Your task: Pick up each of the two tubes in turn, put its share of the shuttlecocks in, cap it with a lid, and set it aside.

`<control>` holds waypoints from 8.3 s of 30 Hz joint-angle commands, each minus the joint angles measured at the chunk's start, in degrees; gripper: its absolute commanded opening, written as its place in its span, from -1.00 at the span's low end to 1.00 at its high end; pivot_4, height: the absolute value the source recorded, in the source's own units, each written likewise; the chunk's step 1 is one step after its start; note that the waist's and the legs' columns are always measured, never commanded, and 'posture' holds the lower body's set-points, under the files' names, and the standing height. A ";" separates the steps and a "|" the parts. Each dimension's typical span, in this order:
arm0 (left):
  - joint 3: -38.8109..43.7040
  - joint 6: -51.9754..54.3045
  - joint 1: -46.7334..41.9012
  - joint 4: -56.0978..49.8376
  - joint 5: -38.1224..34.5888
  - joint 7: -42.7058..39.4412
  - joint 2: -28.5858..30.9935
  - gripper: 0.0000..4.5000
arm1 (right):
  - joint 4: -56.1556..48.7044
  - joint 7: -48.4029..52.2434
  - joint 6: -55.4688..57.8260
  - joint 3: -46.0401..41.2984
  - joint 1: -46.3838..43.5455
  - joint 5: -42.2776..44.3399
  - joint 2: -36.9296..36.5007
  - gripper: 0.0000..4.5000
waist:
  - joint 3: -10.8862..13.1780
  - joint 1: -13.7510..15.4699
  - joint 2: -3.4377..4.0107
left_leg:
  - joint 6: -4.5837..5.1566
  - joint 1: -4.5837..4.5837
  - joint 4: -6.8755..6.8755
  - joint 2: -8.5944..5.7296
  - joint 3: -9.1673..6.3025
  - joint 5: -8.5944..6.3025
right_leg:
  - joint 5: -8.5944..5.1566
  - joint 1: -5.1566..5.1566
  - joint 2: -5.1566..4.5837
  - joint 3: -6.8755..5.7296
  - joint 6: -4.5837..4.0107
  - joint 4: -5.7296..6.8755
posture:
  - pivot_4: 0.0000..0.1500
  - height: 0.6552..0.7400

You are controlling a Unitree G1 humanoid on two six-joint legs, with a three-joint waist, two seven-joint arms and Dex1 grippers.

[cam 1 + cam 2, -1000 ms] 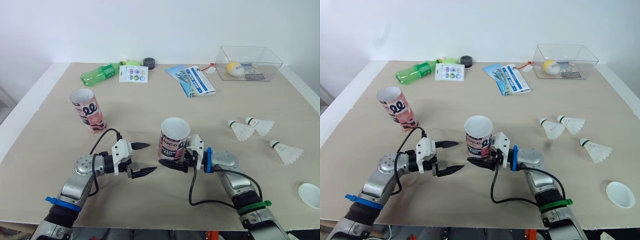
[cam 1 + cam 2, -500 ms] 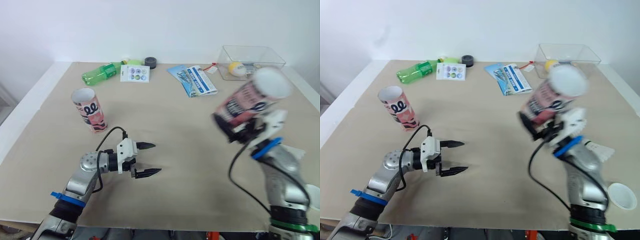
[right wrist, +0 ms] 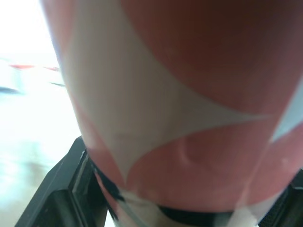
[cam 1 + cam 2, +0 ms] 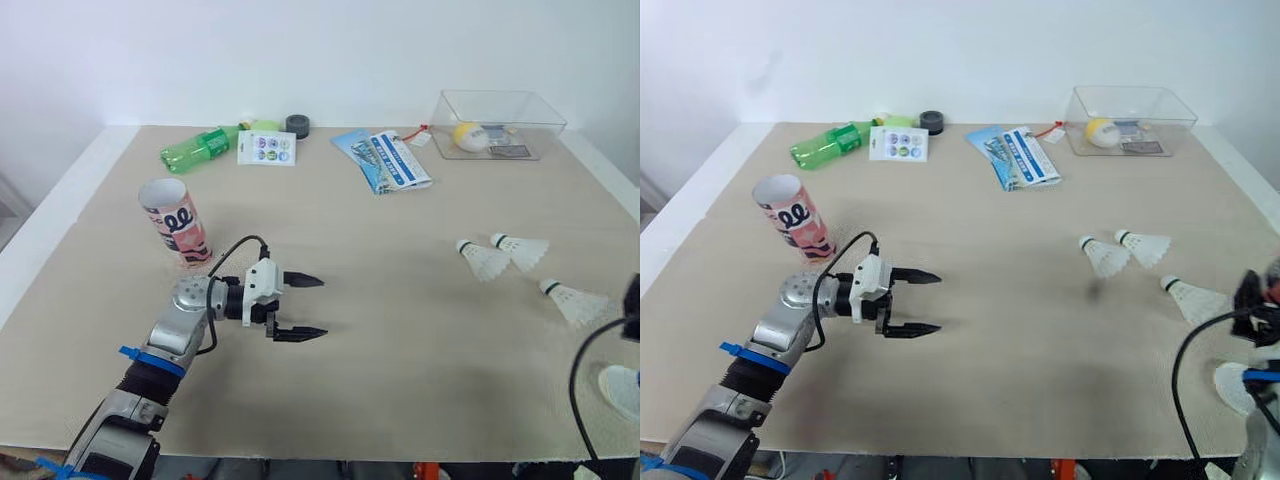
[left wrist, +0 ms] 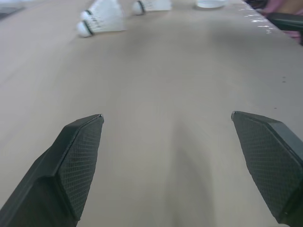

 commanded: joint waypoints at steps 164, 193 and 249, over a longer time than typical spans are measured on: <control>27.07 18.18 16.53 -14.41 7.97 64.18 -6.61 1.00 | 24.77 55.50 -0.73 53.04 -43.78 6.18 4.35 0.99 | 0.51 -1.19 -0.76 | -0.39 -0.11 0.02 0.25 -0.19 0.19 | 0.48 -0.14 0.35 -0.07 0.20 0.00 | 1.00 1.00; 27.33 8.66 1.46 14.52 6.54 57.82 -2.94 0.63 | 20.54 52.58 0.24 52.88 -43.09 5.75 1.97 1.00 | 0.49 -1.15 -0.74 | -0.74 -0.03 0.01 0.24 -0.24 0.49 | 0.72 -0.06 0.34 -0.10 0.30 0.02 | 1.00 1.00; -17.25 22.49 -27.13 0.48 21.71 -3.04 5.16 0.63 | 0.51 54.35 19.05 37.08 -27.41 18.41 -18.81 1.00 | 0.57 -0.99 -0.81 | -0.89 -0.18 -0.59 0.17 -0.35 0.59 | 0.32 -0.31 0.28 -0.17 0.20 -0.02 | 1.00 1.00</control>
